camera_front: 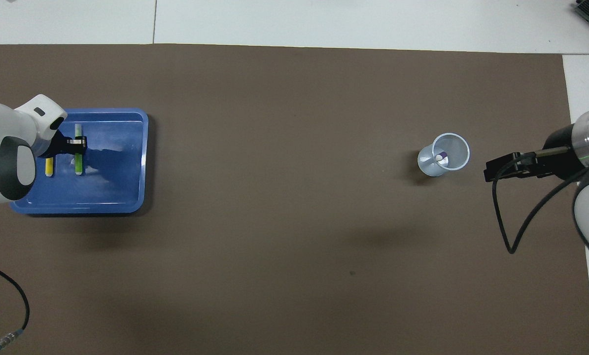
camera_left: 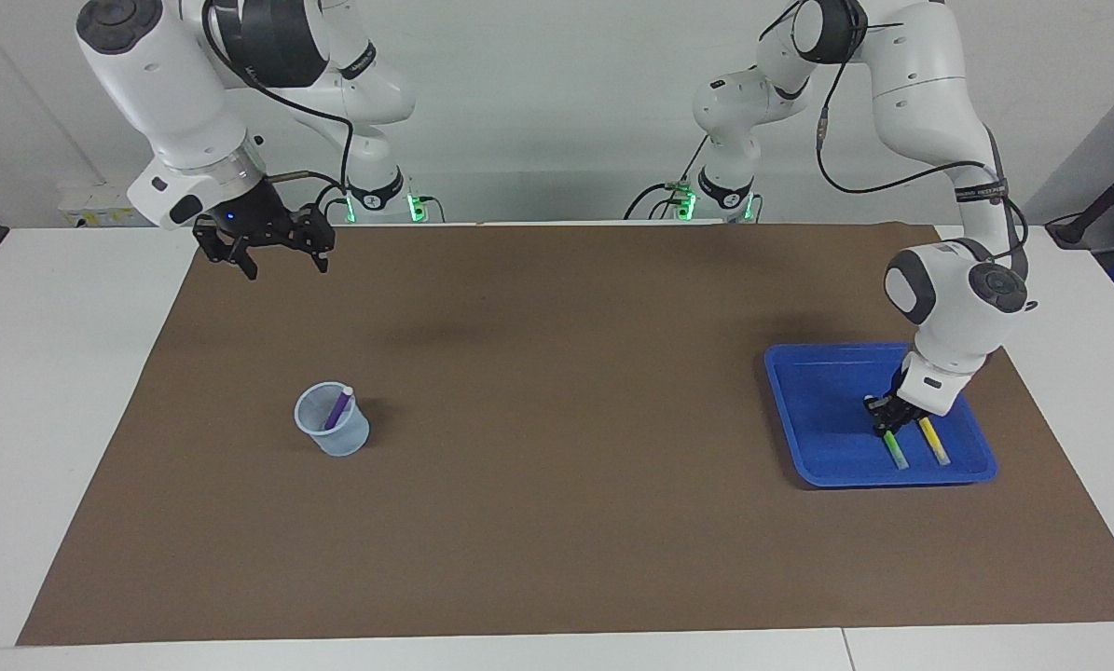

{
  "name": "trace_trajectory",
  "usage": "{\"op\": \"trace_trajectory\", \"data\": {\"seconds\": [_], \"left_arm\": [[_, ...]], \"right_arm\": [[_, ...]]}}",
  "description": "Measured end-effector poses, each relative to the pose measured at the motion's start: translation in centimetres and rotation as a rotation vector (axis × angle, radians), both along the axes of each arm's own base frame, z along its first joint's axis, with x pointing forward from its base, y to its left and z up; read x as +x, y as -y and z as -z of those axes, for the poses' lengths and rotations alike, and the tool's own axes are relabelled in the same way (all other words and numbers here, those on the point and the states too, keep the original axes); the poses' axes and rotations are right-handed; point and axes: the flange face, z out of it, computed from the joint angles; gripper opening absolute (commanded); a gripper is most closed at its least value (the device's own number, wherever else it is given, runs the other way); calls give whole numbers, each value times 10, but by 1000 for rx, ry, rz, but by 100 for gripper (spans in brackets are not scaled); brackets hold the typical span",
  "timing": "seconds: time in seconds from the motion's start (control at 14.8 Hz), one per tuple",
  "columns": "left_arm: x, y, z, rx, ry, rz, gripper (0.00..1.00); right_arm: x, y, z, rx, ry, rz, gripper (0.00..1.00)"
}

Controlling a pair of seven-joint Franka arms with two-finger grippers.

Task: Transfer and insert pens with both arms
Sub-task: 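Lower the left gripper and grasp the green pen in the tray, then lift the green pen with the left gripper toward the right gripper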

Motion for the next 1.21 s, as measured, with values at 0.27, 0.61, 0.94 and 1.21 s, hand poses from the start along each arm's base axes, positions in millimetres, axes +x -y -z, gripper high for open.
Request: {"op": "trace_trajectory", "data": {"seconds": [0.27, 0.61, 0.94, 1.21], "left_arm": [[10, -3, -25, -35, -24, -42, 0], [13, 1, -47, -128, -17, -183, 0], [3, 39, -93, -174, -58, -351, 0], [-7, 83, -129, -252, -76, -479, 0]], "right_arm": [[0, -3, 0, 0, 0, -6, 100], [0, -3, 0, 0, 0, -6, 100], [0, -3, 1, 0, -3, -6, 100], [-1, -4, 2, 2, -5, -6, 100]]}}
